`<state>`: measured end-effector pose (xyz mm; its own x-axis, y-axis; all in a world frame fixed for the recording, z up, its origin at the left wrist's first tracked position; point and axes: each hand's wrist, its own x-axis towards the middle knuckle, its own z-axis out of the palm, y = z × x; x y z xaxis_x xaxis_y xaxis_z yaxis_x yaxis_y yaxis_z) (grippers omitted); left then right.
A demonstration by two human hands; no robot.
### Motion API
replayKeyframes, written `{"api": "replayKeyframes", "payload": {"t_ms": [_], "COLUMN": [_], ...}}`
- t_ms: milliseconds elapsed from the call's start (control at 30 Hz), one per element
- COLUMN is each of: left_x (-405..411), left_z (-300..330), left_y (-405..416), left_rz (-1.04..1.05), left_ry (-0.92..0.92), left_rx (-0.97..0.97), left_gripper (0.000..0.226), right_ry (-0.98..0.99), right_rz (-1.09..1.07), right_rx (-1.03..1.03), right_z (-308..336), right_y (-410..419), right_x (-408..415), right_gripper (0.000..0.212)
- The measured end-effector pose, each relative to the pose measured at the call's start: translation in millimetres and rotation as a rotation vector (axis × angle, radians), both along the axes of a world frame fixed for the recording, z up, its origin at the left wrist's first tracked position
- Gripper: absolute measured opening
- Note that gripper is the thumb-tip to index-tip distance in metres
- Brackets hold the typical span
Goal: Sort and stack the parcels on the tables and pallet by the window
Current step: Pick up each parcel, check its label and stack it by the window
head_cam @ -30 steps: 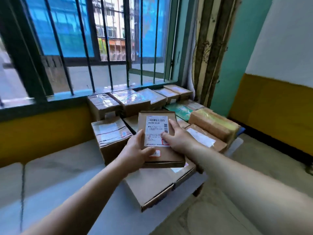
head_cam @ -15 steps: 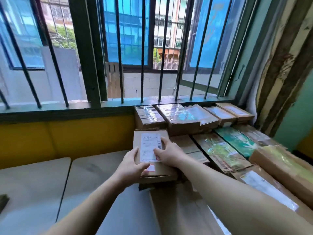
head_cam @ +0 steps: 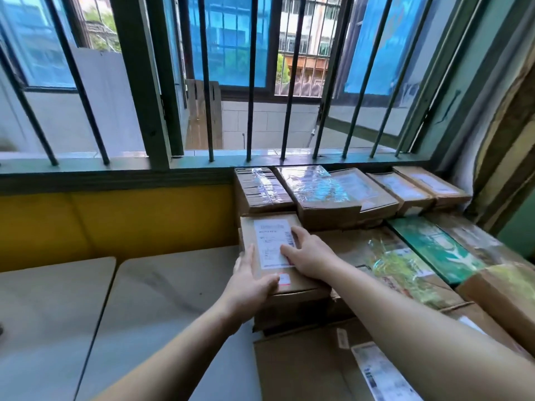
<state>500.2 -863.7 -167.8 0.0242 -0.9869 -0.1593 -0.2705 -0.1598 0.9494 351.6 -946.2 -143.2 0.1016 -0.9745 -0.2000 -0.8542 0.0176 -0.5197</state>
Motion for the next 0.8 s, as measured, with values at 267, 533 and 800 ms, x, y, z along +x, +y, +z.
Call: {"api": "replayKeyframes", "payload": {"t_ms": [267,533,800], "left_x": [-13.6,-12.6,43.5], "left_z": [8.6,31.0,66.7], "left_y": [-2.1,7.2,50.2], "left_rz": [0.053,0.053,0.072], "left_ry": [-0.04,-0.314,-0.617], "left_rx": [0.082,0.102,0.124], "left_gripper": [0.084,0.082,0.082], "right_ry": [-0.022,0.031,-0.007], "right_rz": [0.074,0.184,0.306], "right_rx": [0.022,-0.06,-0.195], "right_z": [-7.1,13.8,65.3], "right_y": [-8.6,-12.1,27.4], "right_x": [-10.7,-14.6,31.9], "right_gripper": [0.068,0.074,0.071]}}
